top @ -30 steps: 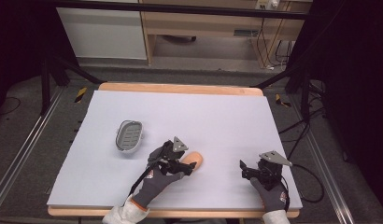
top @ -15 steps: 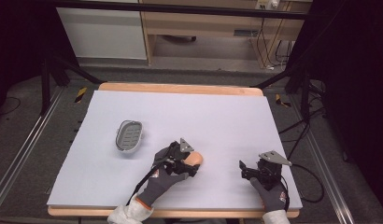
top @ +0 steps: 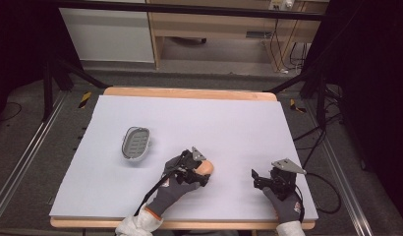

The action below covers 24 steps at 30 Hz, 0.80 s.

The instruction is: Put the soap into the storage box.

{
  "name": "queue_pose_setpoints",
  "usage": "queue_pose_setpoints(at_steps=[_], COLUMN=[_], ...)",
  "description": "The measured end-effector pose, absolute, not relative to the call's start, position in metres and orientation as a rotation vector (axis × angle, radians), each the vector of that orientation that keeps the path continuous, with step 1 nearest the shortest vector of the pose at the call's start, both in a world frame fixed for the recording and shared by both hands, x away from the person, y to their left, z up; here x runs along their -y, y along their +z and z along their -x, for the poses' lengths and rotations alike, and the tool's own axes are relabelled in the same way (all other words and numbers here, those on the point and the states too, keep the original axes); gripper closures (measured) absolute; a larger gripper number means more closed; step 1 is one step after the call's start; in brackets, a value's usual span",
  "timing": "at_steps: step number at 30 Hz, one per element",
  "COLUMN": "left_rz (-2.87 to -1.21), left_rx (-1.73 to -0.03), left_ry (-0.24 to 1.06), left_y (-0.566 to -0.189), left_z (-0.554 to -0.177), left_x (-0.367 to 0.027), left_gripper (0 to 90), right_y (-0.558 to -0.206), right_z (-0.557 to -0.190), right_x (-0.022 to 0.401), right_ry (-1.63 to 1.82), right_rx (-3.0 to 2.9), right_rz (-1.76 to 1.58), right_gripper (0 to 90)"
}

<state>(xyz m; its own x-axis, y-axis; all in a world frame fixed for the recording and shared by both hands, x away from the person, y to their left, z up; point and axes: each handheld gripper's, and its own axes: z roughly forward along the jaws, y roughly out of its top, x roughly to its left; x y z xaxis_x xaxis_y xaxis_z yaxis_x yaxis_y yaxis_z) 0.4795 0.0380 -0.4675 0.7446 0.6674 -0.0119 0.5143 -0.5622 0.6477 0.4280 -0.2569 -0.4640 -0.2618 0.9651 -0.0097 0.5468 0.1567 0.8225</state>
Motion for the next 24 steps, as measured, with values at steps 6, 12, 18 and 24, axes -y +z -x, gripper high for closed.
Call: queue_pose_setpoints(at_steps=[6, 12, 18, 24], left_rz=[-2.299, -2.325, -2.336, -2.331], left_rx=[-0.888, -0.89, -0.883, -0.895], left_ry=[0.299, 0.301, 0.308, 0.318], left_y=[-0.469, -0.4712, -0.4709, -0.4708], left_z=[-0.4803, -0.4812, -0.4807, -0.4801], left_x=[-0.0366, -0.0354, -0.0347, -0.0337], left_gripper=[30.8, 30.8, 31.0, 31.4], right_y=[-0.4644, -0.4645, -0.4645, -0.4646], right_z=[-0.4284, -0.4286, -0.4287, -0.4288], right_x=[0.2561, 0.2558, 0.2559, 0.2557], right_ry=[0.975, 0.975, 0.971, 0.97], right_rx=[-1.89, -1.893, -1.895, -1.896], right_rz=[-1.431, -1.433, -1.431, -1.433], right_gripper=[7.2, 7.2, 7.1, 7.1])
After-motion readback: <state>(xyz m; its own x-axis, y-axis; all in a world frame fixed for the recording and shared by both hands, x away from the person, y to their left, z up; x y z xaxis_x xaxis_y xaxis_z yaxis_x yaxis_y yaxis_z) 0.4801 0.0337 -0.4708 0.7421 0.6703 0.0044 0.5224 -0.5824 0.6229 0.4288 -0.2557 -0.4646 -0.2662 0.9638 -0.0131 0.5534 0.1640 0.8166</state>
